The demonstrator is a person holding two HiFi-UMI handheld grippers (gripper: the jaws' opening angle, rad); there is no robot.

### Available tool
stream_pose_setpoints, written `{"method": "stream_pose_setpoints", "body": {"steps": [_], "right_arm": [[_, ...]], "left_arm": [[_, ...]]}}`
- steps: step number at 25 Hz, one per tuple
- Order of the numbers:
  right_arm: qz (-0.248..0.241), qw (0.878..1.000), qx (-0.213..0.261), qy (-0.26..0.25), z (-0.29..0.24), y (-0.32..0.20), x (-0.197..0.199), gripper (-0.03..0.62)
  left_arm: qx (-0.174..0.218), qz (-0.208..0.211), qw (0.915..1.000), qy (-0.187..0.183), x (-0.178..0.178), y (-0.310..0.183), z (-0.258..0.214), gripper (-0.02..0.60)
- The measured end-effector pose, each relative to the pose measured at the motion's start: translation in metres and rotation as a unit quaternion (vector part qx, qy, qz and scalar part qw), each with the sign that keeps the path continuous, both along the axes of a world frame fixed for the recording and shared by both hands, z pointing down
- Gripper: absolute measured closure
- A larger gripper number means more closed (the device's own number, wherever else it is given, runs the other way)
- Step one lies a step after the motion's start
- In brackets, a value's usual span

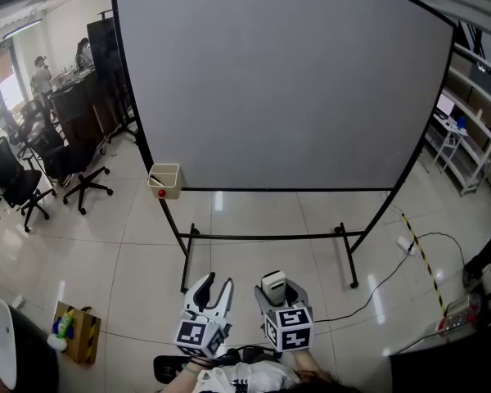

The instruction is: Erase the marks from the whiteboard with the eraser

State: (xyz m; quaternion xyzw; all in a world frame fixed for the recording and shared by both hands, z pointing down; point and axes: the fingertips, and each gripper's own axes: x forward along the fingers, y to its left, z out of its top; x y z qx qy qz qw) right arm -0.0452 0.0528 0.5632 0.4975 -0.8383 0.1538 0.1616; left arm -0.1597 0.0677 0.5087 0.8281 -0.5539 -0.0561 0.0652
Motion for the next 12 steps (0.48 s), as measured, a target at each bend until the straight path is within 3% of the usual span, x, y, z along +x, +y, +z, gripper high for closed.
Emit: {"method": "stream_pose_setpoints", "body": {"steps": [12], "right_arm": [[-0.001,1.0,-0.004,-0.006,0.0034,0.0033,0.003,0.321]], "left_arm": [[0.005,0.004,1.0,-0.006,0.0051,0.0031,-0.0011,0.428]]}}
